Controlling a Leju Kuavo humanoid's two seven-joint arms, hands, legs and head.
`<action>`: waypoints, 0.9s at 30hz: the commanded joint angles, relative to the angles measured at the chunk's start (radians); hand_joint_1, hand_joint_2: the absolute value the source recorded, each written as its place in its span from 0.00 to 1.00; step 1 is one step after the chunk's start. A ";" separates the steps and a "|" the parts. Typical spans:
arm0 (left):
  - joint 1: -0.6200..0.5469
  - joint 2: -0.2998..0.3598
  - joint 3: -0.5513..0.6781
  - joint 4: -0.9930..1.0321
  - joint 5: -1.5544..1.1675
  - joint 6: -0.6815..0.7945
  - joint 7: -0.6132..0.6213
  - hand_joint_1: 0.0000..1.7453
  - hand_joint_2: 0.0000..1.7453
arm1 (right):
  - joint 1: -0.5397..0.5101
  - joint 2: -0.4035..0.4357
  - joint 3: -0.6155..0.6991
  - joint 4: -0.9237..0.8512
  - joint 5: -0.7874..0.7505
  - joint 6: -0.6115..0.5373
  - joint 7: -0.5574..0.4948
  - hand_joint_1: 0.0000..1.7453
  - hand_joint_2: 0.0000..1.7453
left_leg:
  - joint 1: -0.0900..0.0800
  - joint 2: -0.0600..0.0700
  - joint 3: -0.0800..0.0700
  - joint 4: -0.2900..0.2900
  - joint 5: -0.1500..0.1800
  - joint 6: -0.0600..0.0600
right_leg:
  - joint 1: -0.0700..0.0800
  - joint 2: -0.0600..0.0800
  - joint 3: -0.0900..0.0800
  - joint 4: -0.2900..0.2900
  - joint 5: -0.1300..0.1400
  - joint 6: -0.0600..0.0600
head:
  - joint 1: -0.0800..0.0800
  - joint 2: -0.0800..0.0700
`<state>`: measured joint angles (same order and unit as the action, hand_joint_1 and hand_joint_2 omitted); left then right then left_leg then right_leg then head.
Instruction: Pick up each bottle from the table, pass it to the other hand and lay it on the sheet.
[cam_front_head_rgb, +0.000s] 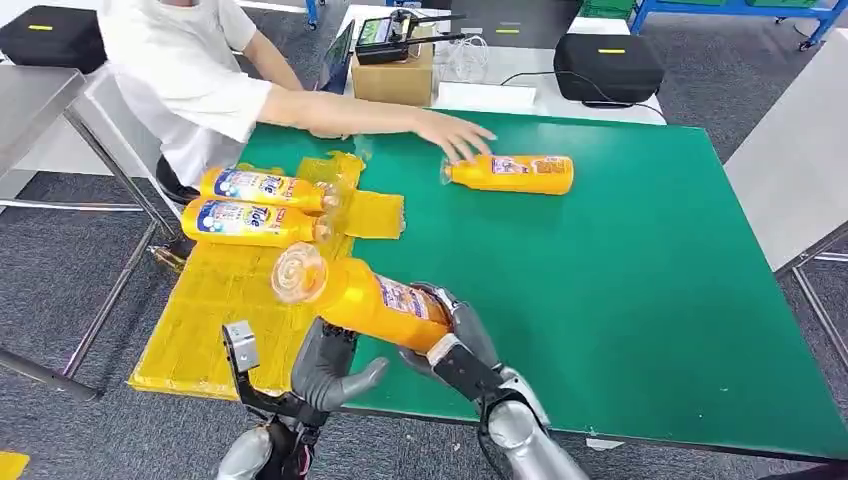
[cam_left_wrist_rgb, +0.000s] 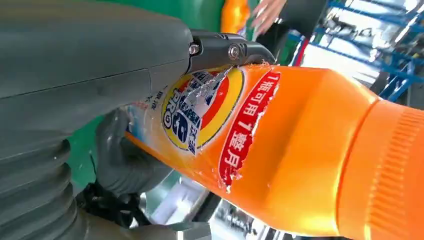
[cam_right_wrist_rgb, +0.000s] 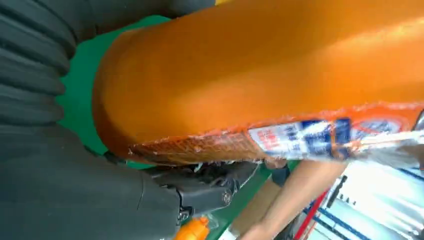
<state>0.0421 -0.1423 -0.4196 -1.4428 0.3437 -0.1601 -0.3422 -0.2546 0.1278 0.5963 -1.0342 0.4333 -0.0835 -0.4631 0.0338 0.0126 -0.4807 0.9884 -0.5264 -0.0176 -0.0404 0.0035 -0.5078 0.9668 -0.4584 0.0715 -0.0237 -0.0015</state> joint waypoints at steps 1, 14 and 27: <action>-0.048 0.004 -0.032 0.017 -0.025 0.079 -0.018 0.00 1.00 | -0.069 0.000 0.126 0.086 0.008 0.025 0.034 1.00 1.00 | 0.001 -0.003 0.002 -0.003 0.001 0.003 | 0.002 -0.002 0.003 -0.003 0.000 -0.006 | 0.000 0.000; -0.091 -0.029 0.048 0.123 0.104 0.096 0.025 0.00 1.00 | -0.081 -0.020 0.205 0.101 0.023 0.027 0.070 1.00 1.00 | 0.000 -0.002 0.000 -0.001 0.001 0.002 | 0.001 -0.002 0.001 -0.002 0.000 -0.003 | 0.000 0.000; -0.087 -0.031 0.055 0.095 0.162 0.045 0.004 1.00 1.00 | -0.017 -0.030 0.182 0.038 -0.003 -0.070 -0.009 0.00 0.00 | 0.000 -0.002 0.000 -0.001 0.000 0.002 | 0.000 -0.001 0.001 -0.001 0.000 -0.003 | 0.000 0.000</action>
<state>-0.0031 -0.1820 -0.3632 -1.3905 0.5066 -0.0931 -0.3243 -0.2874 0.1320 0.7553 -0.9747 0.4463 -0.0989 -0.3964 0.0339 0.0125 -0.4816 0.9884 -0.5264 -0.0176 -0.0404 0.0033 -0.5085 0.9668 -0.4585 0.0715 -0.0237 -0.0015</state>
